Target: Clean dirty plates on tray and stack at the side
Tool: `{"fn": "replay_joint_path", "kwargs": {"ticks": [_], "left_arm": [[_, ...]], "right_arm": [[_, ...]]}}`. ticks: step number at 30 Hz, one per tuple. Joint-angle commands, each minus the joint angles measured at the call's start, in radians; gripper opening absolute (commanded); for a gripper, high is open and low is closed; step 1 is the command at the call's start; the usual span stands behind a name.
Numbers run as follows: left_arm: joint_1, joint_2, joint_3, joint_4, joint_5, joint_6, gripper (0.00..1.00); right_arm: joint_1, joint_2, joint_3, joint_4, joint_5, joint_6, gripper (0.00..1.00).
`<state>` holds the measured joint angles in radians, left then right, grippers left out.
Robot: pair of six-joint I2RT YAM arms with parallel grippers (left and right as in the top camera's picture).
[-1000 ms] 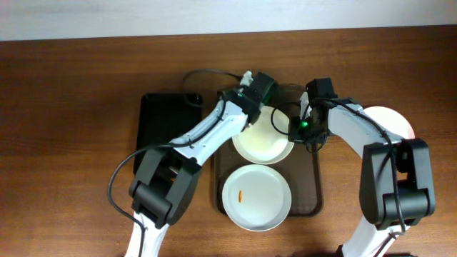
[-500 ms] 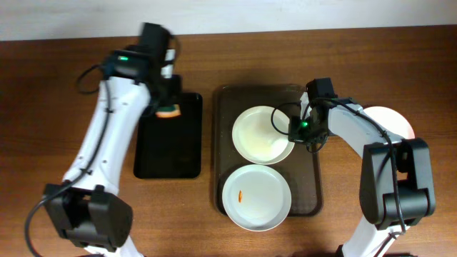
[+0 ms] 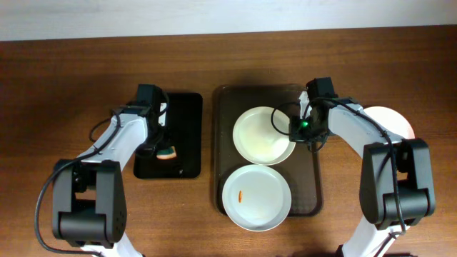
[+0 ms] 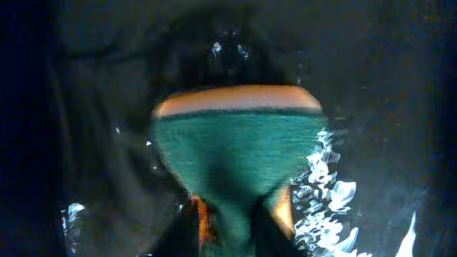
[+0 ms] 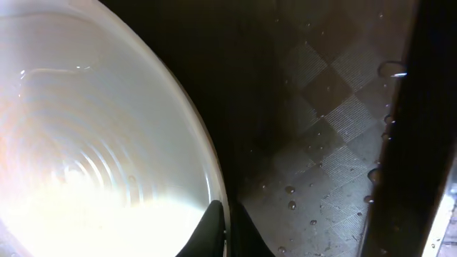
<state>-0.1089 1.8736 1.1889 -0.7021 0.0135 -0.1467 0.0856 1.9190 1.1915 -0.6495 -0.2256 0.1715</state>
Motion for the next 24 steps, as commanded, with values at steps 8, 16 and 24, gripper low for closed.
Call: {"fn": "replay_joint_path", "kwargs": {"ticks": [8, 16, 24], "left_arm": [[0.0, -0.19, 0.117, -0.152, -0.01, 0.036, 0.79], [0.213, -0.549, 0.117, -0.204, 0.062, 0.002, 1.0], [0.327, -0.705, 0.117, -0.263, 0.061, 0.003, 1.0]], "right_arm": [[-0.008, -0.013, 0.076, -0.067, 0.019, -0.017, 0.04], [0.044, -0.05, 0.364, -0.293, 0.001, -0.063, 0.04], [0.343, -0.037, 0.51, -0.22, 0.091, 0.006, 0.04]]}}
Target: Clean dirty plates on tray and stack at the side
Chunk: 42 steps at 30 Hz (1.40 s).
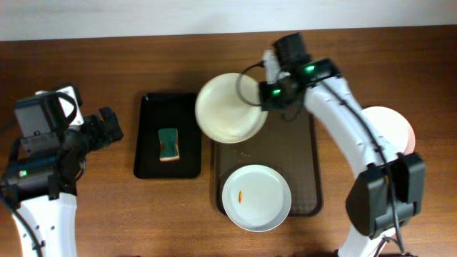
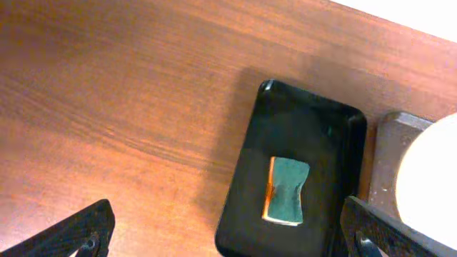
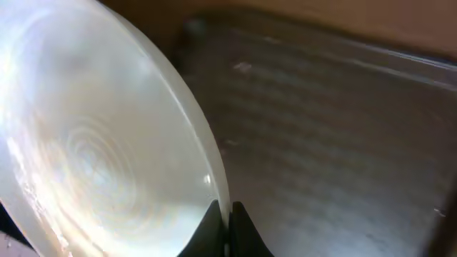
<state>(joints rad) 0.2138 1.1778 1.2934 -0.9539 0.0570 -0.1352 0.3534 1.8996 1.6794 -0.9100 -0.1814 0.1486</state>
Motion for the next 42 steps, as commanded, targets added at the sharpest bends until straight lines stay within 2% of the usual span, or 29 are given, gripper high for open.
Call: {"fn": "replay_joint_path", "kwargs": {"ticks": [1, 6, 11, 21, 24, 28, 34, 40, 42], "left_arm": [[0.004, -0.01, 0.013, -0.012, 0.018, -0.009, 1.0], [0.004, -0.01, 0.013, -0.012, 0.018, -0.009, 1.0], [0.004, -0.01, 0.013, -0.012, 0.018, -0.009, 1.0], [0.004, -0.01, 0.013, -0.012, 0.018, -0.009, 1.0], [0.004, -0.01, 0.013, -0.012, 0.018, -0.009, 1.0], [0.004, -0.01, 0.013, -0.012, 0.018, -0.009, 1.0], [0.004, -0.01, 0.013, -0.012, 0.018, -0.009, 1.0], [0.004, -0.01, 0.013, -0.012, 0.018, -0.009, 1.0], [0.004, -0.01, 0.013, -0.012, 0.018, -0.009, 1.0]], "right_arm": [[0.127, -0.006, 0.023, 0.09, 0.074, 0.029, 0.04], [0.304, 0.085, 0.023, 0.267, 0.235, 0.023, 0.04], [0.396, 0.127, 0.023, 0.422, 0.386, -0.151, 0.04], [0.498, 0.071, 0.024, 0.515, 0.771, -0.259, 0.04], [0.533, 0.03, 0.024, 0.531, 0.794, -0.332, 0.04], [0.553, -0.039, 0.024, 0.534, 0.815, -0.338, 0.04], [0.577, -0.073, 0.024, 0.541, 0.823, -0.485, 0.04], [0.584, -0.073, 0.024, 0.549, 0.839, -0.484, 0.04], [0.584, -0.073, 0.024, 0.539, 0.848, -0.433, 0.04]]}}
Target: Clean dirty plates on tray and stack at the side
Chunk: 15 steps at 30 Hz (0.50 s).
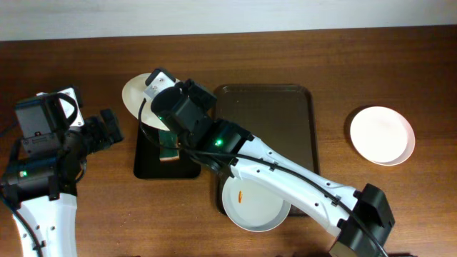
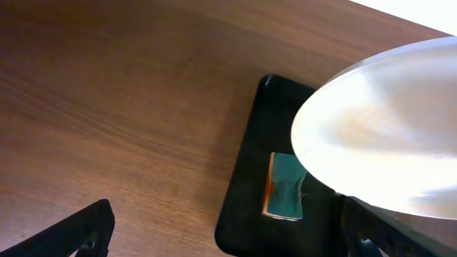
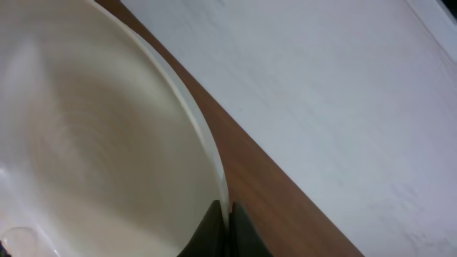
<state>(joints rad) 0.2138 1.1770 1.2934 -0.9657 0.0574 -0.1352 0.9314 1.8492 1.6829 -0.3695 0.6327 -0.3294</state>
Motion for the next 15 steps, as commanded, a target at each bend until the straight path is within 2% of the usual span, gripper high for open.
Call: {"fn": "replay_joint_path", "kwargs": {"ticks": [1, 3, 4, 6, 8, 9, 13, 15], "left_arm": [[0.004, -0.009, 0.013, 0.0, 0.018, -0.009, 1.0], [0.004, -0.009, 0.013, -0.001, 0.018, -0.009, 1.0], [0.004, -0.009, 0.013, -0.001, 0.018, -0.009, 1.0], [0.004, -0.009, 0.013, -0.001, 0.018, -0.009, 1.0], [0.004, -0.009, 0.013, -0.001, 0.018, -0.009, 1.0], [0.004, -0.009, 0.013, -0.001, 0.018, -0.009, 1.0], [0.004, -0.009, 0.013, -0.001, 0.018, -0.009, 1.0], [0.004, -0.009, 0.013, -0.001, 0.018, -0.009, 1.0]], "right_arm": [[0.002, -0.023, 0.021, -0.036, 0.034, 0.127, 0.04], [-0.037, -0.019, 0.021, -0.164, 0.028, 0.404, 0.04], [-0.051, -0.017, 0.021, -0.19, 0.015, 0.476, 0.04], [-0.089, -0.012, 0.021, -0.196, -0.064, 0.502, 0.04], [-0.109, -0.017, 0.021, -0.203, -0.142, 0.438, 0.04], [-0.115, -0.026, 0.021, -0.227, -0.157, 0.466, 0.04], [-0.199, -0.113, 0.021, -0.407, -0.191, 0.835, 0.04], [-0.314, -0.161, 0.021, -0.505, -0.281, 0.907, 0.04]]}}
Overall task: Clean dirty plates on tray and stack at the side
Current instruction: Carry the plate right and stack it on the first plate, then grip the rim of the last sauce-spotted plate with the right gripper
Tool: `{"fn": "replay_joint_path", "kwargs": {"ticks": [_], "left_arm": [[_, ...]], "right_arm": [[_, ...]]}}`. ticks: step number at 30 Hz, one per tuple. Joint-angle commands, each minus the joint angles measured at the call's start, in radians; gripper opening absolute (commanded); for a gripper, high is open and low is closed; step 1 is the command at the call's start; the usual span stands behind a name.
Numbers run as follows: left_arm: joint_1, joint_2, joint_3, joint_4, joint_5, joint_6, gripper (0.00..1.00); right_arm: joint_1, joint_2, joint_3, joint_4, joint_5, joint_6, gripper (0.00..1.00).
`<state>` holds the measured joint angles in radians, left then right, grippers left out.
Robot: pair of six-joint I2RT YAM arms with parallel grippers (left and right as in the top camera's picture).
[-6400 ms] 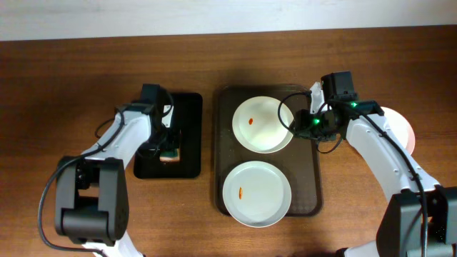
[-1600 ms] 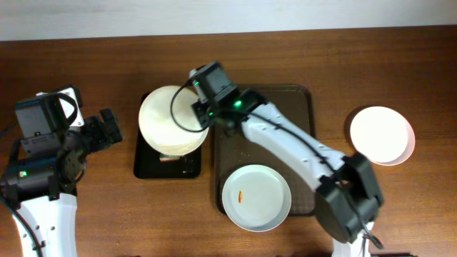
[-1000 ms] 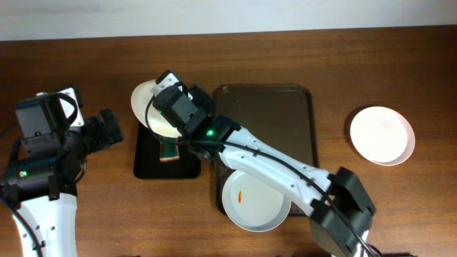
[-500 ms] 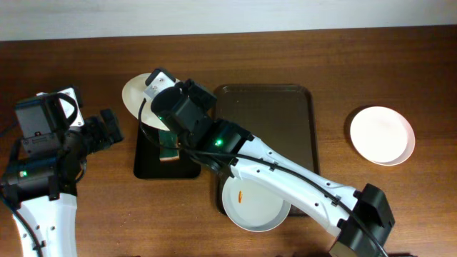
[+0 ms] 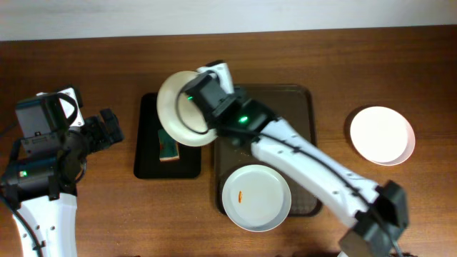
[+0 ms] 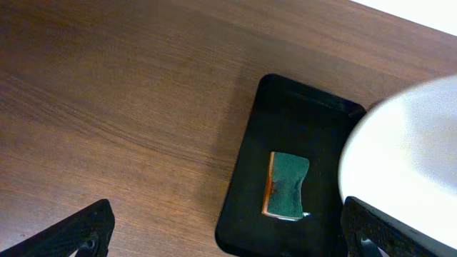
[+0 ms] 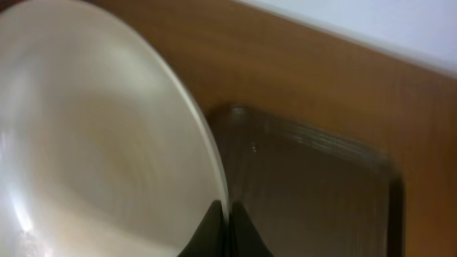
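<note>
A cream plate point(image 5: 178, 111) hangs tilted above the gap between the black tray point(image 5: 148, 168) and the brown tray point(image 5: 303, 128). My right gripper point(image 5: 201, 100) is shut on its rim; the right wrist view shows the rim point(image 7: 207, 143) pinched in that gripper point(image 7: 227, 214). A second plate point(image 5: 255, 198), with an orange speck, lies at the brown tray's front. The green sponge point(image 5: 168, 145) rests in the black tray point(image 6: 250, 164). My left gripper point(image 5: 107, 128) is open, high and to the left of that tray, holding nothing; the left wrist view shows the sponge point(image 6: 285, 185) below.
A clean white plate point(image 5: 382, 135) sits on the wooden table at the right, beside the brown tray. My right arm stretches diagonally over the brown tray from the front right corner.
The held plate has moved right, from above the black tray's far left corner to above its right edge and the brown tray's left edge. The left arm has not moved.
First my left gripper was shut on the sponge in the black tray and my right on the back plate's rim on the brown tray. Then the sponge lay free, the left gripper open at the left, the plate lifted. It went over the black tray, now partly back.
</note>
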<state>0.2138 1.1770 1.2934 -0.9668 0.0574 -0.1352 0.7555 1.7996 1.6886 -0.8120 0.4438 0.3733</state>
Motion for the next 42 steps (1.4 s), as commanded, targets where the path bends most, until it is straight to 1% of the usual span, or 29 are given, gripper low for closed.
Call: {"fn": "replay_joint_path", "kwargs": {"ticks": [1, 2, 3, 5, 6, 8, 9, 10, 12, 15, 17, 18, 20, 23, 24, 25, 26, 28, 29, 32, 33, 35, 36, 37, 40, 42], "left_arm": [[0.004, -0.009, 0.013, 0.0, 0.017, -0.009, 1.0], [0.004, -0.009, 0.013, 0.0, 0.018, -0.009, 1.0], [0.004, -0.009, 0.013, 0.0, 0.018, -0.009, 1.0], [0.004, -0.009, 0.013, 0.0, 0.018, -0.009, 1.0], [0.004, -0.009, 0.013, 0.0, 0.018, -0.009, 1.0], [0.004, -0.009, 0.013, 0.0, 0.018, -0.009, 1.0], [0.004, -0.009, 0.013, 0.0, 0.018, -0.009, 1.0], [0.004, -0.009, 0.013, 0.0, 0.017, -0.009, 1.0], [0.004, -0.009, 0.013, 0.0, 0.017, -0.009, 1.0], [0.004, -0.009, 0.013, 0.0, 0.018, -0.009, 1.0], [0.004, -0.009, 0.013, 0.0, 0.018, -0.009, 1.0], [0.004, -0.009, 0.013, 0.0, 0.018, -0.009, 1.0], [0.004, -0.009, 0.013, 0.0, 0.018, -0.009, 1.0], [0.004, -0.009, 0.013, 0.0, 0.018, -0.009, 1.0], [0.004, -0.009, 0.013, 0.0, 0.018, -0.009, 1.0], [0.004, -0.009, 0.013, 0.0, 0.018, -0.009, 1.0], [0.004, -0.009, 0.013, 0.0, 0.018, -0.009, 1.0], [0.004, -0.009, 0.013, 0.0, 0.018, -0.009, 1.0], [0.004, -0.009, 0.013, 0.0, 0.018, -0.009, 1.0], [0.004, -0.009, 0.013, 0.0, 0.017, -0.009, 1.0], [0.004, -0.009, 0.013, 0.0, 0.018, -0.009, 1.0], [0.004, -0.009, 0.013, 0.0, 0.018, -0.009, 1.0], [0.004, -0.009, 0.013, 0.0, 0.018, -0.009, 1.0], [0.004, -0.009, 0.013, 0.0, 0.018, -0.009, 1.0], [0.004, -0.009, 0.013, 0.0, 0.018, -0.009, 1.0], [0.004, -0.009, 0.013, 0.0, 0.018, -0.009, 1.0]], "right_arm": [[-0.203, -0.127, 0.015, -0.103, -0.14, 0.212, 0.04], [-0.327, -0.143, 0.015, -0.169, -0.215, 0.211, 0.04], [-0.392, -0.144, 0.015, -0.203, -0.25, 0.207, 0.04], [-0.558, -0.137, 0.015, -0.274, -0.365, 0.142, 0.04], [-0.666, -0.127, 0.015, -0.314, -0.42, 0.109, 0.04], [-0.845, -0.107, 0.005, -0.356, -0.459, 0.093, 0.04], [-0.97, -0.091, -0.019, -0.364, -0.486, 0.078, 0.04], [-1.071, -0.082, -0.064, -0.355, -0.504, 0.079, 0.04], [-1.18, -0.073, -0.14, -0.322, -0.504, 0.079, 0.04], [-1.349, -0.072, -0.36, -0.171, -0.504, 0.079, 0.04], [-1.421, -0.072, -0.478, -0.064, -0.527, 0.079, 0.04], [-1.45, -0.072, -0.524, -0.002, -0.572, 0.058, 0.04], [-1.464, -0.072, -0.541, 0.028, -0.609, 0.049, 0.04], [-1.464, -0.072, -0.54, 0.043, -0.574, 0.051, 0.04], [-1.464, -0.072, -0.539, 0.049, -0.578, 0.05, 0.09], [-1.464, -0.077, -0.531, 0.045, -0.601, 0.044, 0.42], [-1.463, -0.086, -0.528, 0.043, -0.633, 0.017, 0.48], [-1.463, -0.127, -0.527, 0.037, -0.737, -0.007, 0.51], [-1.461, -0.166, -0.527, 0.033, -0.824, -0.031, 0.51], [-1.424, -0.29, -0.527, -0.011, -0.959, -0.09, 0.49], [-1.389, -0.343, -0.527, -0.053, -0.972, -0.116, 0.48], [-1.266, -0.441, -0.527, -0.15, -0.97, -0.211, 0.46], [-1.191, -0.47, -0.527, -0.191, -0.963, -0.237, 0.46], [-1.085, -0.484, -0.527, -0.241, -0.928, -0.246, 0.45], [-0.852, -0.468, -0.536, -0.321, -0.784, -0.246, 0.46], [-0.653, -0.424, -0.582, -0.363, -0.636, -0.179, 0.47]]}}
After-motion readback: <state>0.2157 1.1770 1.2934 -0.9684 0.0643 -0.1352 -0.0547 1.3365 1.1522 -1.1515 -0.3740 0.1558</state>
